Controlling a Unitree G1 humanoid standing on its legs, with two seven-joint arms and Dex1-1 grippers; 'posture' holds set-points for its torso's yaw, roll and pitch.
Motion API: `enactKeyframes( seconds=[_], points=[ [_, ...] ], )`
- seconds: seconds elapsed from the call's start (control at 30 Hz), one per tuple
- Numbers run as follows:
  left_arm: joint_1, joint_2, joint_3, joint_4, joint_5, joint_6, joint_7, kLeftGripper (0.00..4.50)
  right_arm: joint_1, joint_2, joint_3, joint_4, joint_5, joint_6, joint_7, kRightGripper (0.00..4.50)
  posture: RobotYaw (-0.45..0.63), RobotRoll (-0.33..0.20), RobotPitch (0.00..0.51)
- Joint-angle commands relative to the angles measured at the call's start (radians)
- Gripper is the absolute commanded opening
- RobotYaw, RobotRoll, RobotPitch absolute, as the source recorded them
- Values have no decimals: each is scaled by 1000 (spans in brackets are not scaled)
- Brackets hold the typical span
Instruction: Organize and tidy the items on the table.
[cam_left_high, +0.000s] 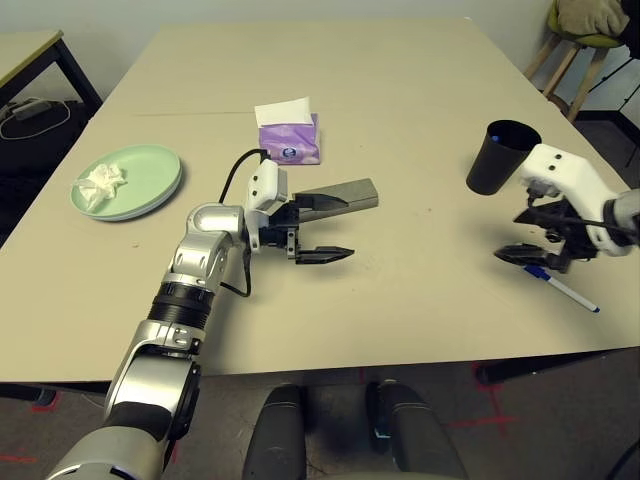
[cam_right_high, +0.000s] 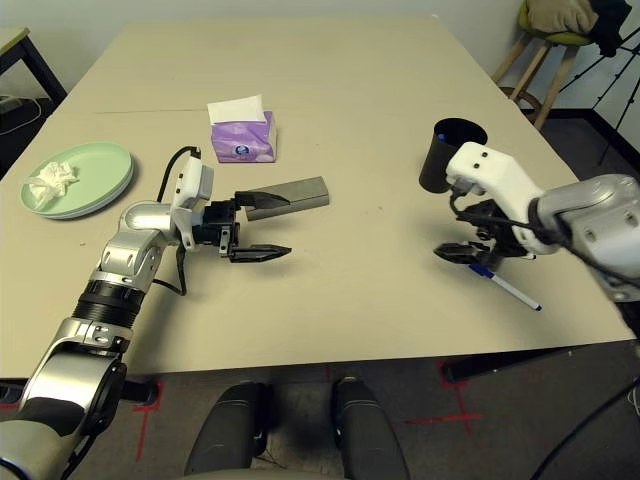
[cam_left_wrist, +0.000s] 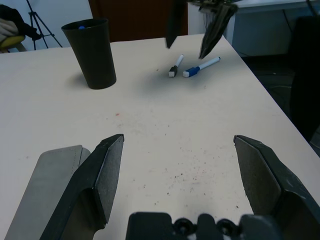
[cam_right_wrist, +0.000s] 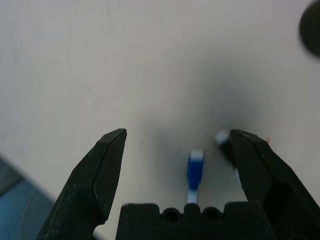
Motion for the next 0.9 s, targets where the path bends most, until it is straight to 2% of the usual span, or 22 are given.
enactKeyframes(
  seconds=[0.03, 0.2, 0.33, 0.9],
  points=[
    [0, -19, -13, -1, -8, -12, 11, 4448, -47, -55, 109, 10, -42, 3, 70, 4500, 112, 0, 143],
    [6, -25, -12, -15, -12, -3, 19, 4448, -103, -108, 205, 41, -85, -21, 172, 4500, 115, 0, 148],
    [7, -21, -11, -21, -16, 1, 22, 4448, -134, -111, 240, 93, -127, -55, 219, 4500, 118, 0, 148],
    [22, -14, -11, -60, -25, 19, 44, 4448, -148, 10, 297, 315, -270, -154, 269, 4500, 140, 0, 152]
  ],
)
